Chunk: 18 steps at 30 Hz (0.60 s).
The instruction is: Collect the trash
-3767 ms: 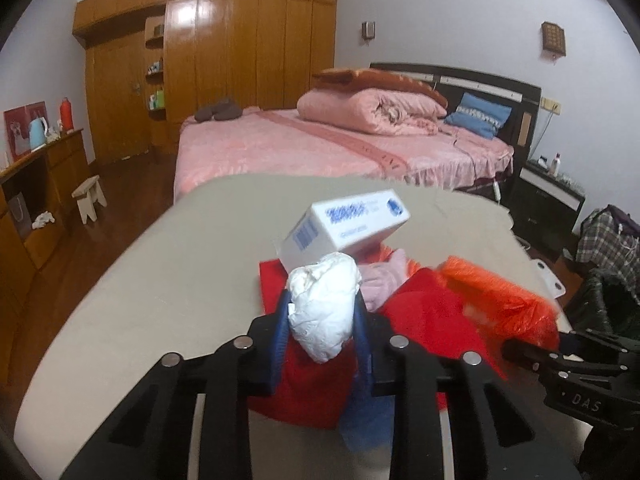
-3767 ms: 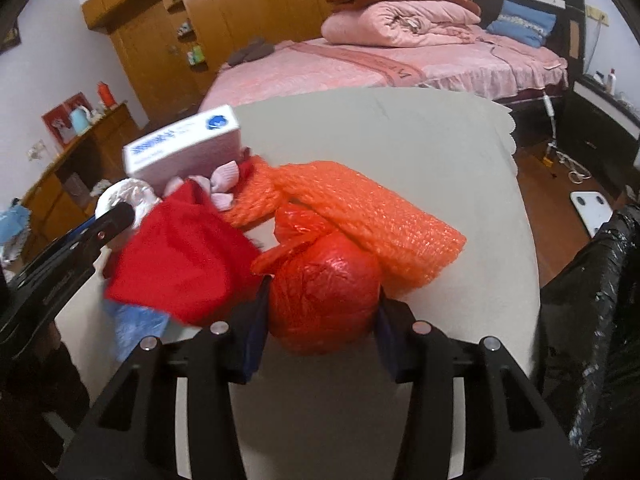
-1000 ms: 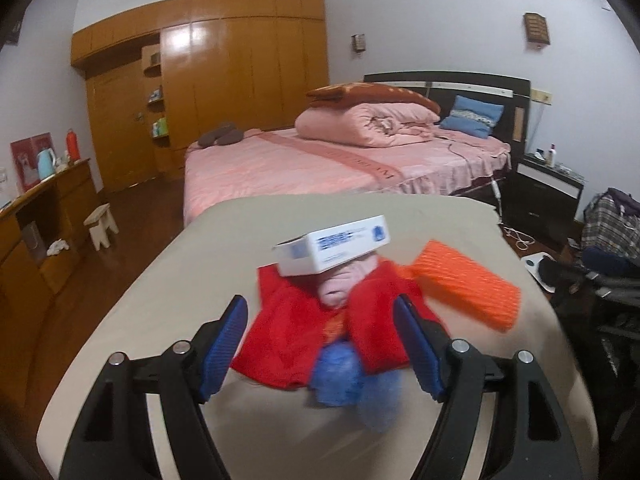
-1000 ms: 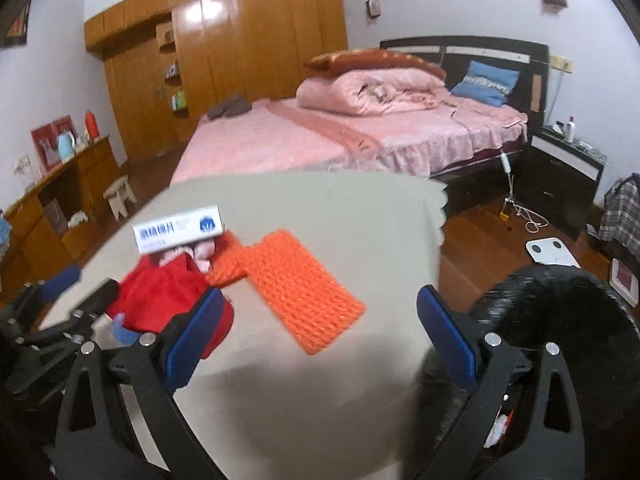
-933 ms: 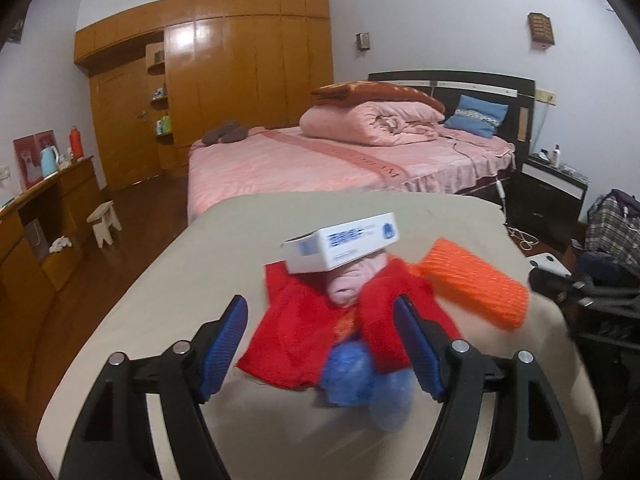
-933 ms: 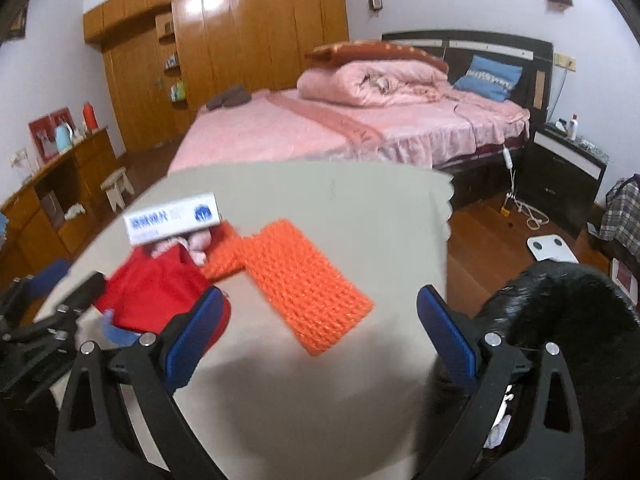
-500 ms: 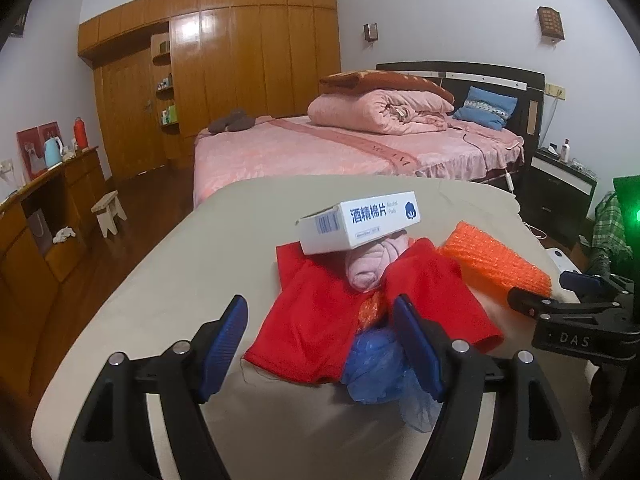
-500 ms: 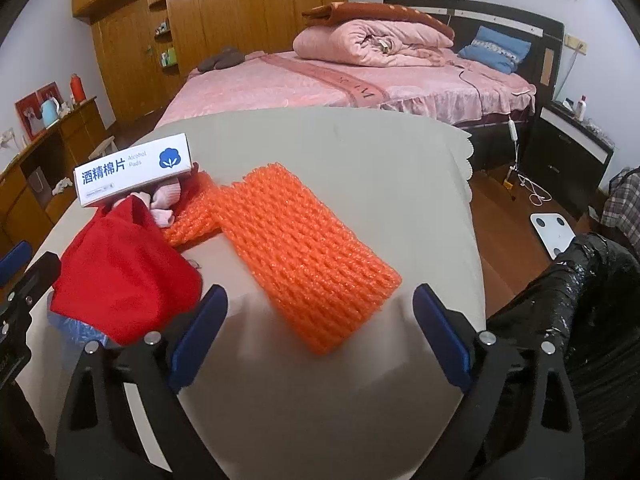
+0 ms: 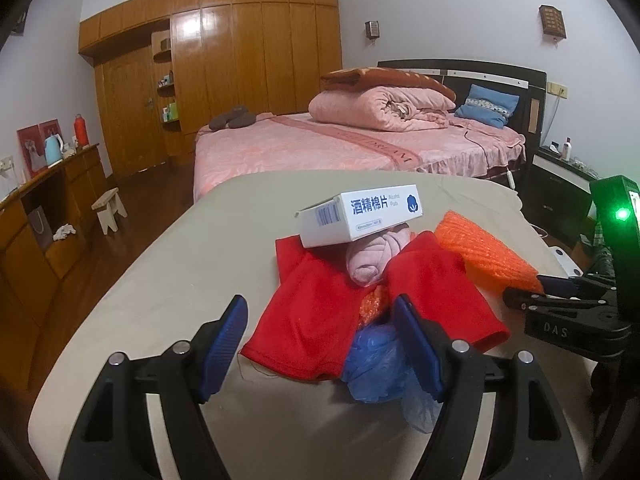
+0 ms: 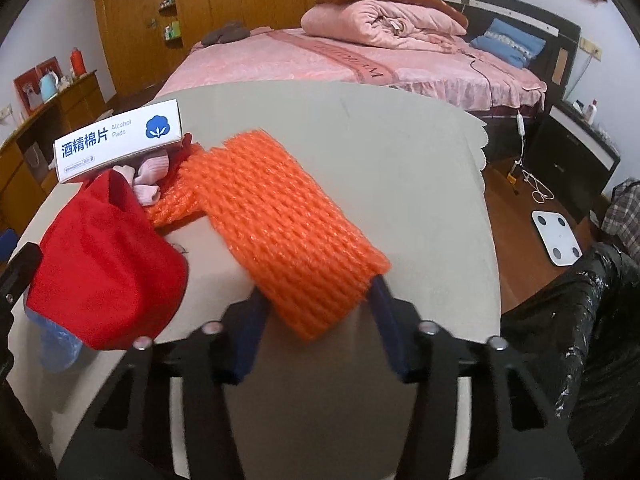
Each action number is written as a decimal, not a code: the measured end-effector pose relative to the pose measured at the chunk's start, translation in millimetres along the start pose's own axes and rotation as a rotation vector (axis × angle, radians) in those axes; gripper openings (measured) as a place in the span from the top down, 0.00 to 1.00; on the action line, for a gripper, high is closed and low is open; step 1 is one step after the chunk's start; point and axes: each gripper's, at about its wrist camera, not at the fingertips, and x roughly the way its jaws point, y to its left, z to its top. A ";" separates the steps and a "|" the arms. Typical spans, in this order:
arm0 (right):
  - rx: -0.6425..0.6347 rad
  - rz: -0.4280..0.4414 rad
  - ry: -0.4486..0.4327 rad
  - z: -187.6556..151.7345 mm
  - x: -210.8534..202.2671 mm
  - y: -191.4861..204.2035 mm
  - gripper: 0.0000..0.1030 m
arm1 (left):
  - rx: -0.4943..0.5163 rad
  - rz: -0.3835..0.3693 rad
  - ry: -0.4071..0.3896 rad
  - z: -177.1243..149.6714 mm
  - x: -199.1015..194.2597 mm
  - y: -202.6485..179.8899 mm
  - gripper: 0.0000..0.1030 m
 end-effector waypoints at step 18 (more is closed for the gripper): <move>0.054 0.069 0.048 -23.5 -30.9 0.0 0.73 | 0.022 -0.026 -0.013 -3.8 -6.5 -11.4 0.28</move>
